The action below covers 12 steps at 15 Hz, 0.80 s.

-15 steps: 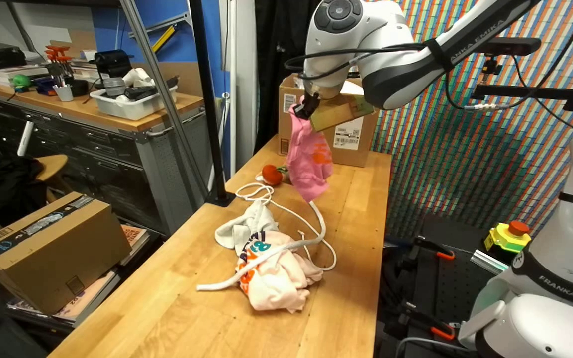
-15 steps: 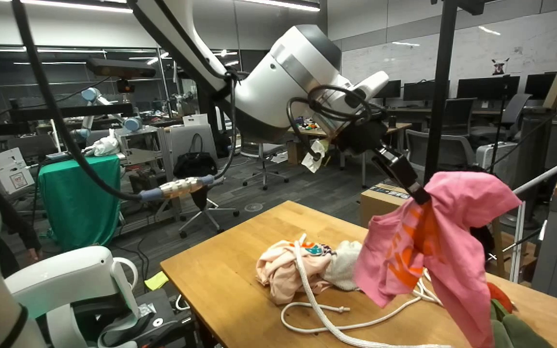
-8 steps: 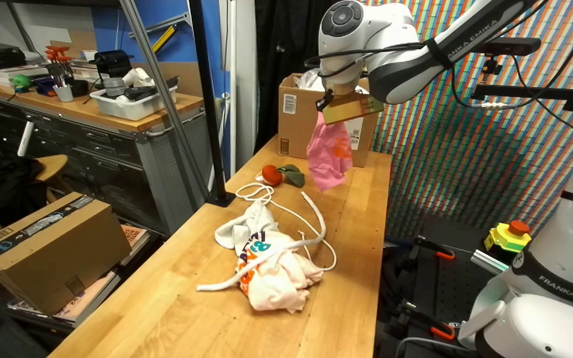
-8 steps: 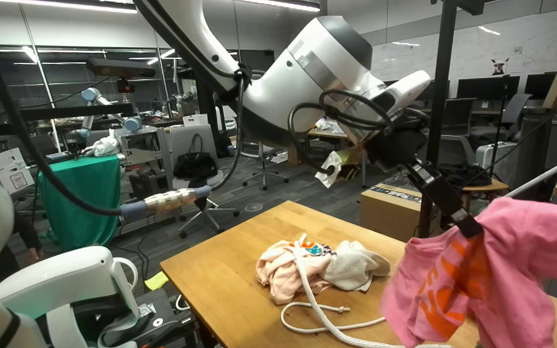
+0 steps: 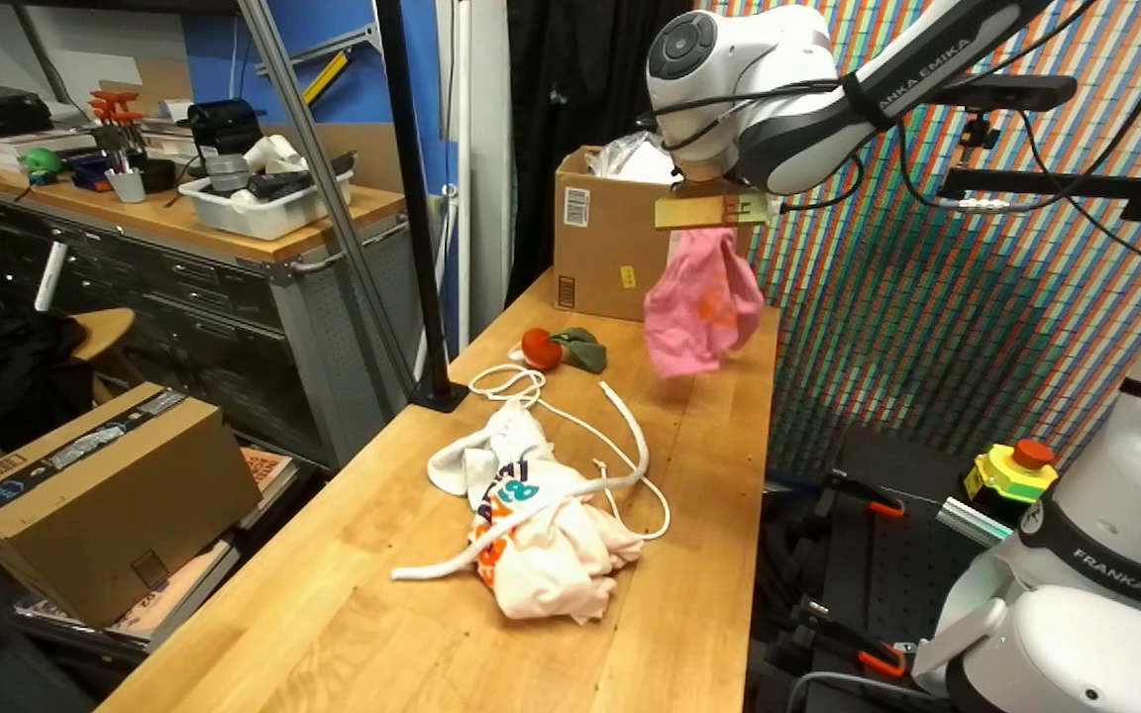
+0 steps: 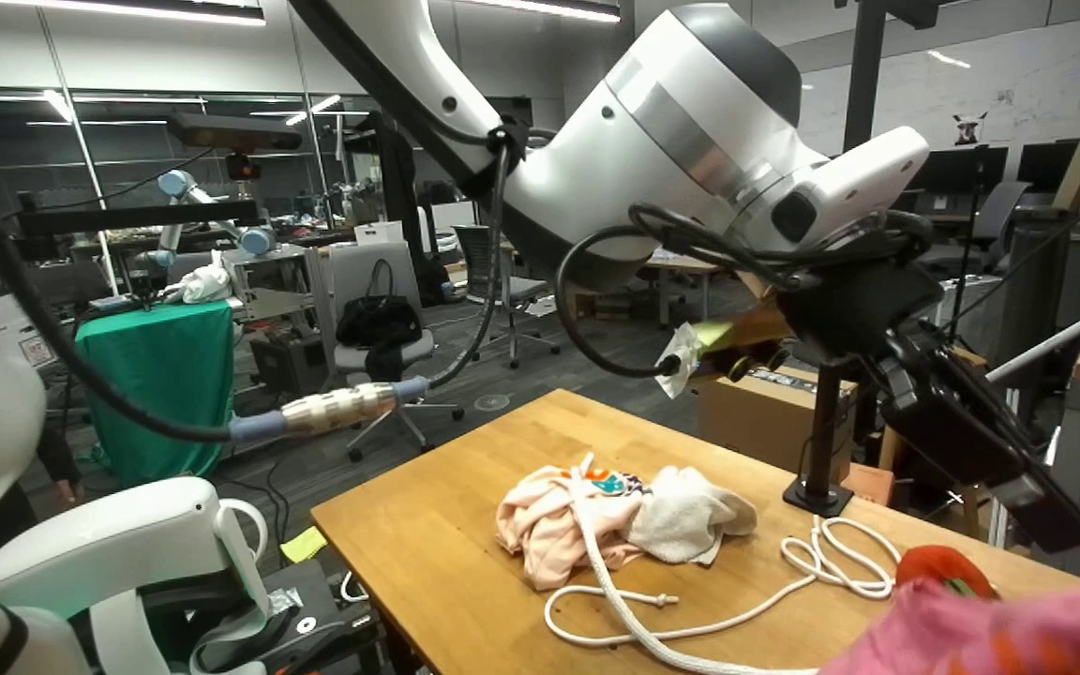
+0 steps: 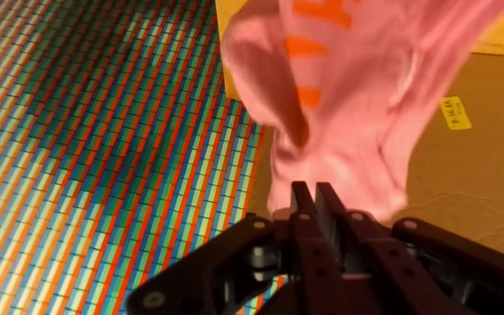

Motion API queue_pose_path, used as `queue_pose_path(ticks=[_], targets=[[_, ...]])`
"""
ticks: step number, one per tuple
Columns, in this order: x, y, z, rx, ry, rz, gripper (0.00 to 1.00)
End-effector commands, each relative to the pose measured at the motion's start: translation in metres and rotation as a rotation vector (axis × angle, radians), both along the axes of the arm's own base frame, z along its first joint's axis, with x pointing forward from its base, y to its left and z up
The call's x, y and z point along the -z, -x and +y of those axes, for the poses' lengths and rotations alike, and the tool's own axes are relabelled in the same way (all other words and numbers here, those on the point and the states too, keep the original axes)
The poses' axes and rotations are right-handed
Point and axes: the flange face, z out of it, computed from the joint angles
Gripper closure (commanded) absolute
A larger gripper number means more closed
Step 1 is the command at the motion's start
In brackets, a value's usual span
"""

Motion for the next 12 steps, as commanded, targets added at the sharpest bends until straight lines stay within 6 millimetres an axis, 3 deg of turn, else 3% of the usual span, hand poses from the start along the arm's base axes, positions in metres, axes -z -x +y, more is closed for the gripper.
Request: queue_pose_path(ticks=[1, 4, 6, 9, 12], targets=[[0.003, -0.013, -0.01, 0.074, 0.019, -0.031, 0.57], [0.013, -0.017, -0.005, 0.076, 0.02, -0.012, 0.34], [0.021, -0.019, 0.011, 0.032, -0.004, 0.024, 0.21], [0.036, -0.022, 0.054, -0.091, -0.05, 0.086, 0.0], [0.05, -0.022, 0.105, -0.239, -0.118, 0.159, 0.0]])
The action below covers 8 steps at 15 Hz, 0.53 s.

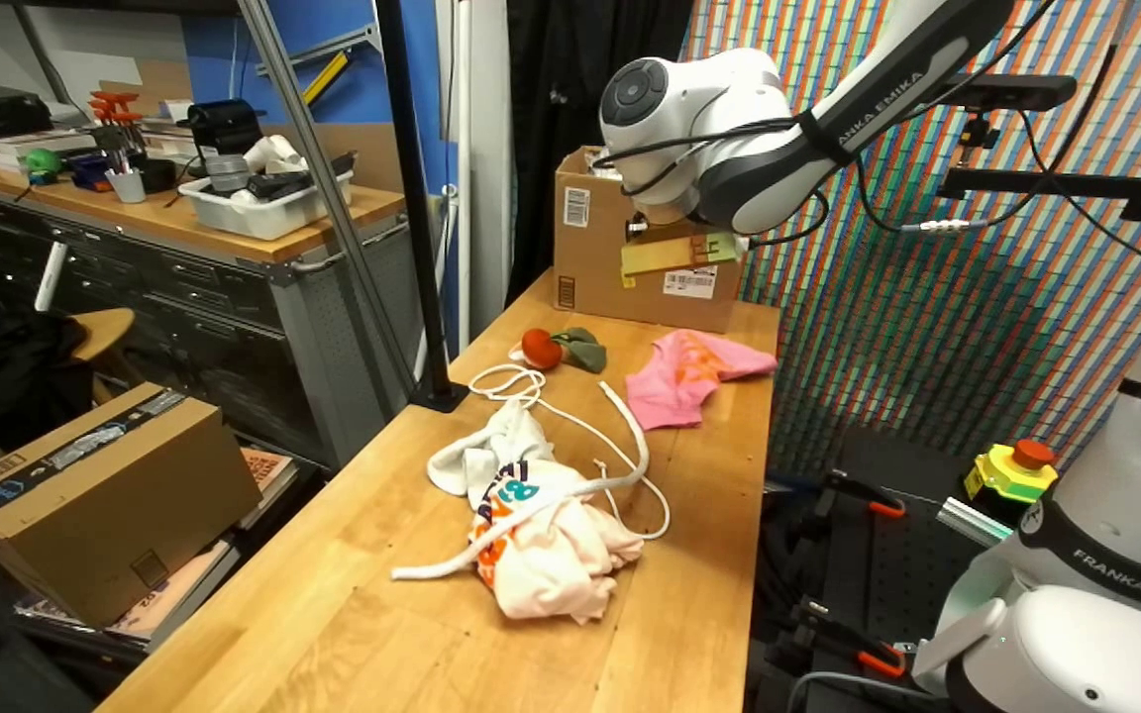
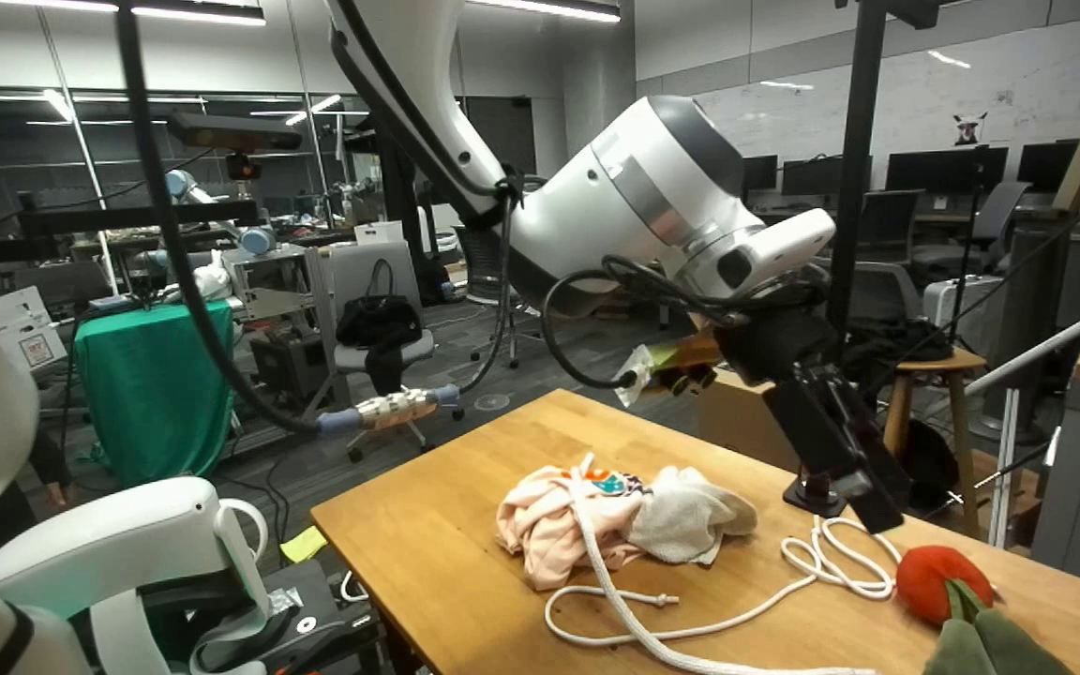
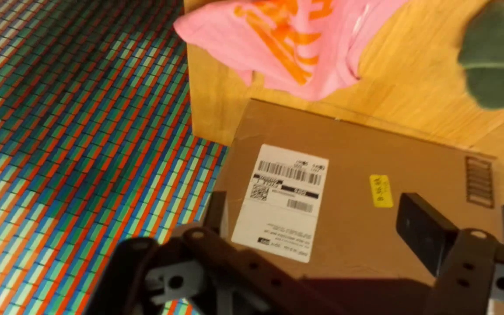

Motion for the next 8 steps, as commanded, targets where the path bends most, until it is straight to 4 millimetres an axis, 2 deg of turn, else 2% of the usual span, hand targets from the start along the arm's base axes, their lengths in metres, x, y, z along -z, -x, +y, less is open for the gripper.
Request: queue_pose_path(ticks=[1, 4, 8], targets=[[0.011, 0.005, 0.057, -0.167, -0.08, 0.083, 0.0], [0.029, 0.017, 0.107, -0.304, -0.14, 0.155, 0.0], [0.053, 0.044, 0.17, -0.477, -0.23, 0.259, 0.0]])
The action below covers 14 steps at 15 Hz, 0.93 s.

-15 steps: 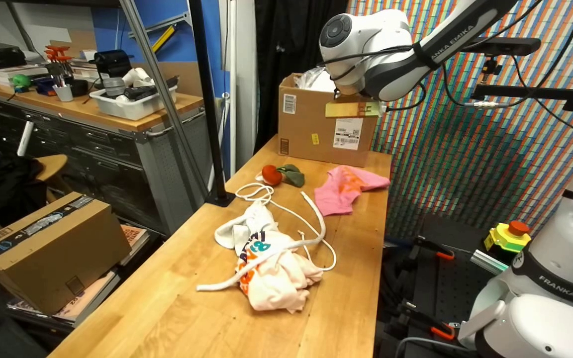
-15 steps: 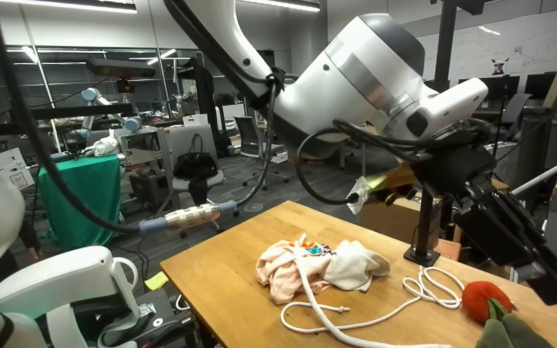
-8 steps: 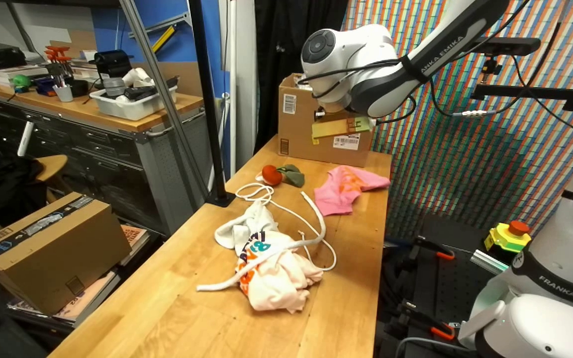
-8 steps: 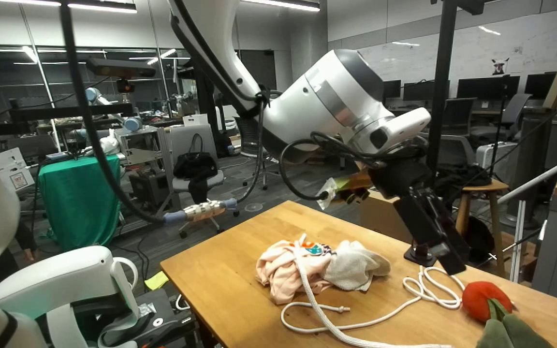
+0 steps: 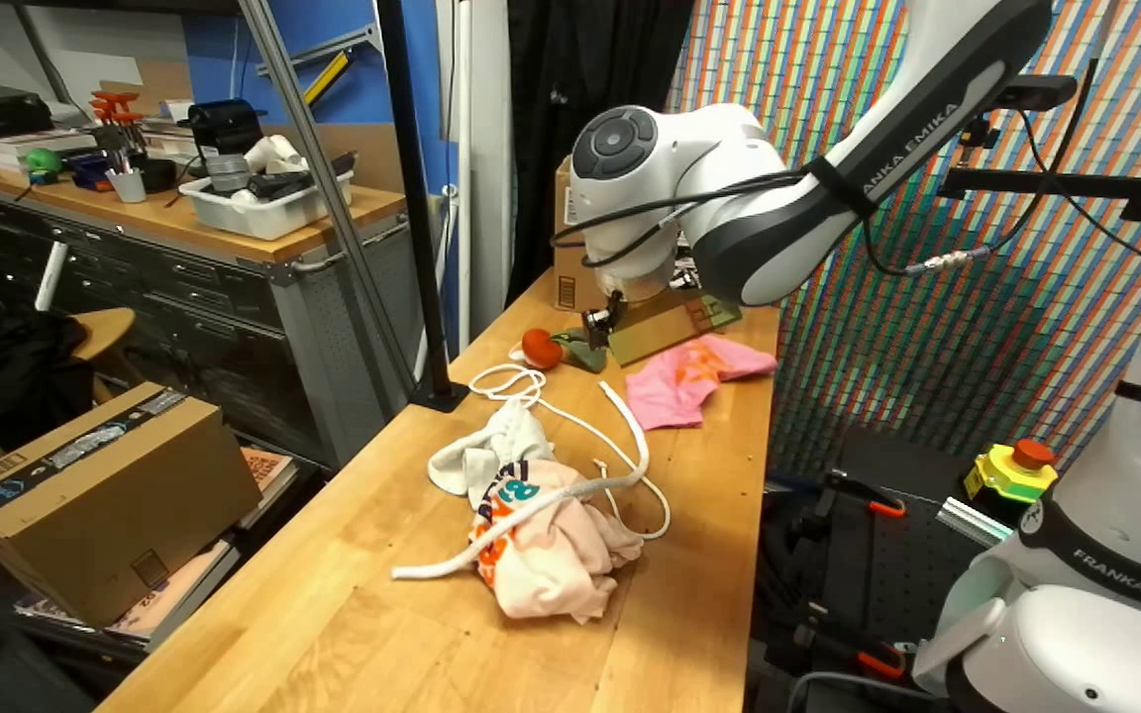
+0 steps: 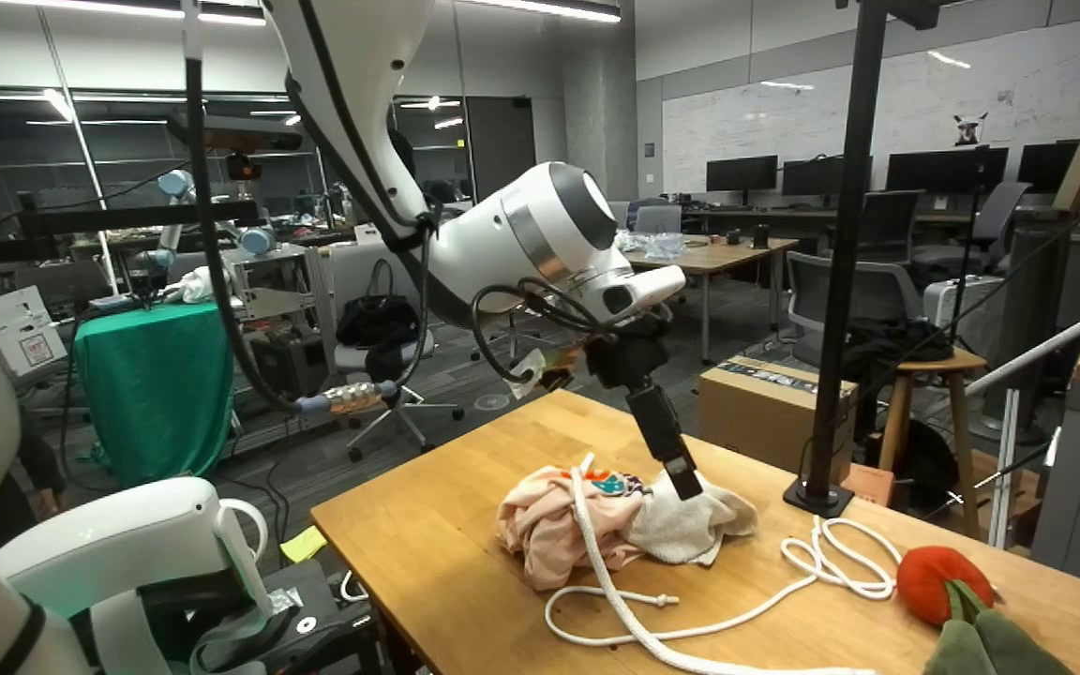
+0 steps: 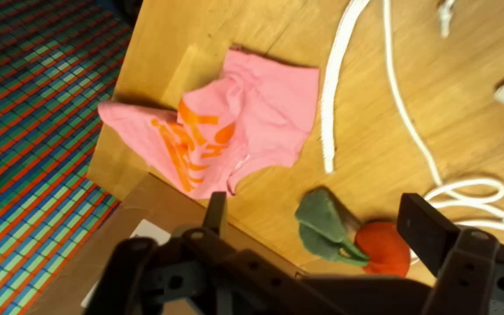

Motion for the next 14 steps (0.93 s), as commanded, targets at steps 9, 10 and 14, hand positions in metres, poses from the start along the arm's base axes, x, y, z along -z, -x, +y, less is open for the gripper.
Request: queue_pose_path(ticks=[9, 10, 14], targets=[[0.053, 0.058, 0.152, -0.525, -0.249, 0.245, 0.0], [0.057, 0.059, 0.16, -0.56, -0.272, 0.268, 0.0], [0.068, 0.059, 0.187, -0.647, -0.33, 0.337, 0.0]])
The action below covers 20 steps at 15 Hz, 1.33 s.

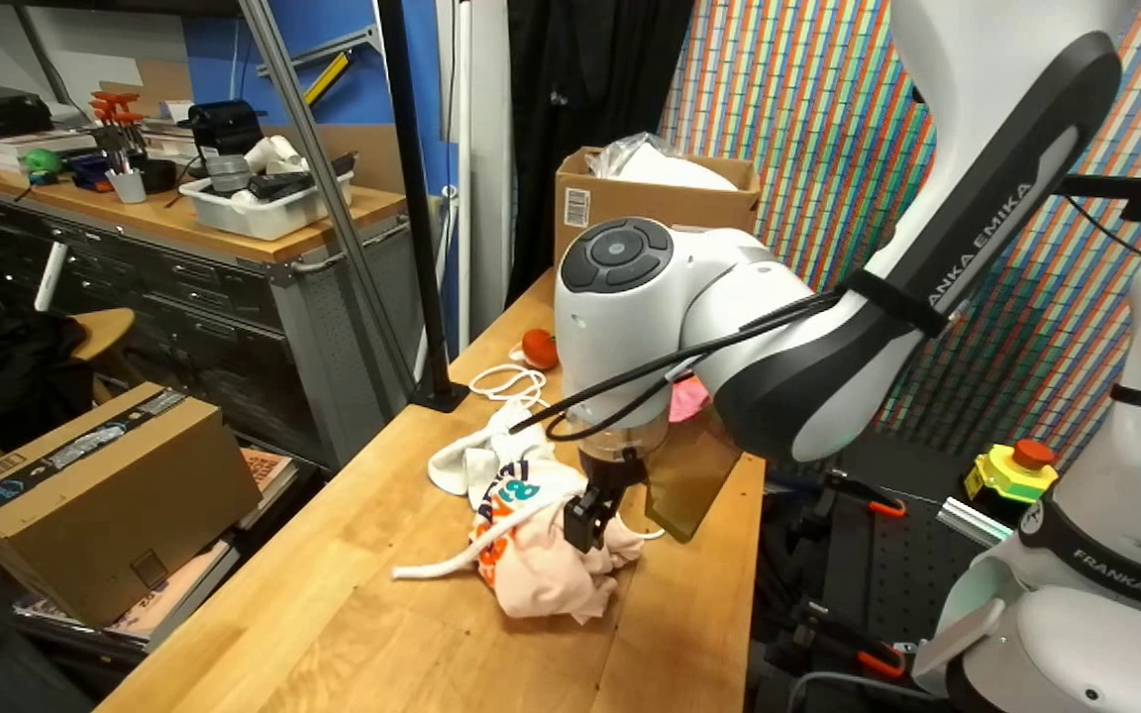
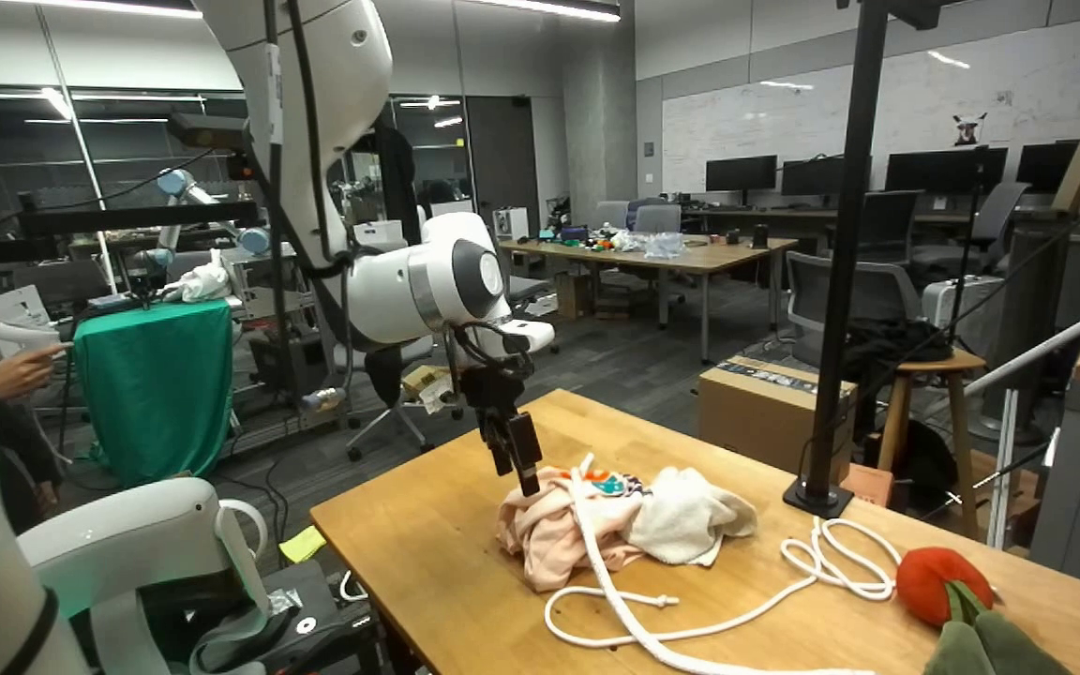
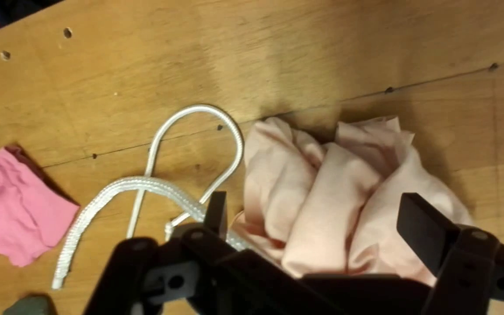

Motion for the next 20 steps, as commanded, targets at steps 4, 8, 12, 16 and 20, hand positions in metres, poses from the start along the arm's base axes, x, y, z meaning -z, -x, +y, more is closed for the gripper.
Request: queue_pose_path(ticks=[4, 8, 12, 16, 20], targets=[[0.015, -0.025, 0.032, -0.114, -0.077, 0.049, 0.0], [0.028, -0.051, 0.033, -0.116, -0.127, 0.028, 0.0], [0.053, -0.064, 0.019, -0.082, -0.158, 0.047, 0.0], [0.076, -0.065, 0.009, -0.054, -0.163, 0.09, 0.0], [0.089, -0.06, 0.011, -0.041, -0.139, 0.129, 0.25]])
